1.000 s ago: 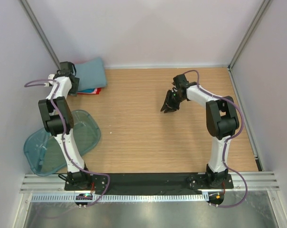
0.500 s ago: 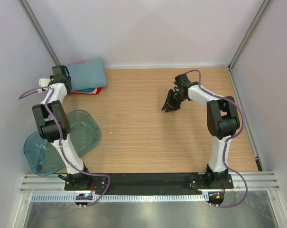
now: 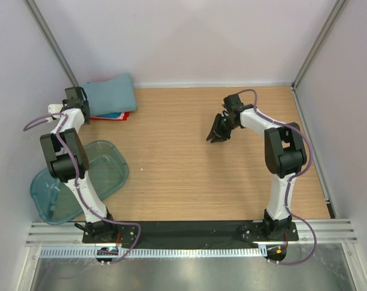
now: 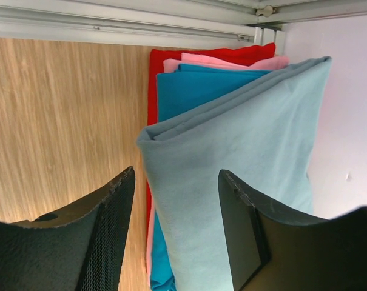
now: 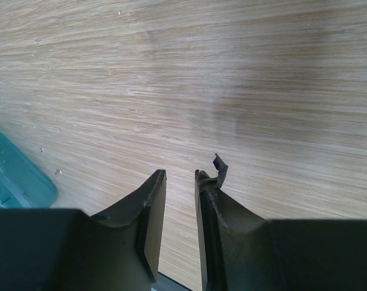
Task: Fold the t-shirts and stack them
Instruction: Neatly place the folded tshirt to the corner
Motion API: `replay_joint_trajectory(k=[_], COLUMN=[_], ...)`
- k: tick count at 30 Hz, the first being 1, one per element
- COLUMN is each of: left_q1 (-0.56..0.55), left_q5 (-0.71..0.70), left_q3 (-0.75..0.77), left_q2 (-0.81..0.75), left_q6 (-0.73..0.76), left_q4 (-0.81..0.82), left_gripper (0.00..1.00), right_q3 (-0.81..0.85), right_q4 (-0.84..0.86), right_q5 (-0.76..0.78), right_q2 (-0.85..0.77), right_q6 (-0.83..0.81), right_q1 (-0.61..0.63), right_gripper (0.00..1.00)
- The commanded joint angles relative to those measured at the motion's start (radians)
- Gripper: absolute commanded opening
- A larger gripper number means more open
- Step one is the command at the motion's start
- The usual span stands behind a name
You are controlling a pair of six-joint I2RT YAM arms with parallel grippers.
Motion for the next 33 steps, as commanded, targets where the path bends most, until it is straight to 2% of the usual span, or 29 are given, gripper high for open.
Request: replay_joint_trajectory(k=[1, 7, 9, 11, 12, 14, 15, 21, 25, 33], left_q1=[0.006, 0.005, 0.005, 0.006, 0.006, 0.006, 0.005, 0.005, 0.006, 0.031], left_q5=[-0.036, -0.021, -0.031, -0.036, -0.037, -0.034, -0.031, -0.040, -0.083, -0.145], left_q3=[-0.007, 0.002, 0.017, 0.030, 0.046, 0.068, 0.079, 0.166, 0.240, 0.199], left_q2=[-0.030, 0.003, 0.015, 0.016, 0.018, 0.026, 0.027, 0.039, 0.041, 0.029], left_q6=[-0.026, -0.029, -0.015, 0.008, 0.012, 0.023, 0.034, 0.110, 0.176, 0.218], left_q4=[0.032, 0.035, 0.038, 0.046, 0.049, 0.052, 0.050, 0.044, -0.017, -0.089], left_gripper=[0.59, 0.55, 0.44, 0.30, 0.18, 0.10, 0.01, 0.00, 0.00, 0.00], right_q3=[0.014, -0.017, -0.015, -0.012, -0.009, -0.004, -0.001, -0.003, -0.011, -0.018], right_q4=[0.024, 0.050, 0.049, 0.047, 0.044, 0.043, 0.043, 0.044, 0.049, 0.055], right_q5=[-0.008, -0.005, -0.005, -0.003, -0.002, 0.000, 0.000, 0.006, 0.009, 0.006], right_q2=[-0.035, -0.061, -0.058, -0.058, -0.056, -0.055, -0.053, -0.056, -0.061, -0.069], right_q6=[0.013, 0.024, 0.024, 0.022, 0.024, 0.024, 0.025, 0.028, 0.031, 0.031], right_q1=[-0.002, -0.002, -0.003, -0.002, -0.003, -0.002, -0.003, -0.002, -0.003, -0.003], right_gripper=[0.33, 0.33, 0.33, 0.33, 0.33, 0.33, 0.33, 0.33, 0.33, 0.33])
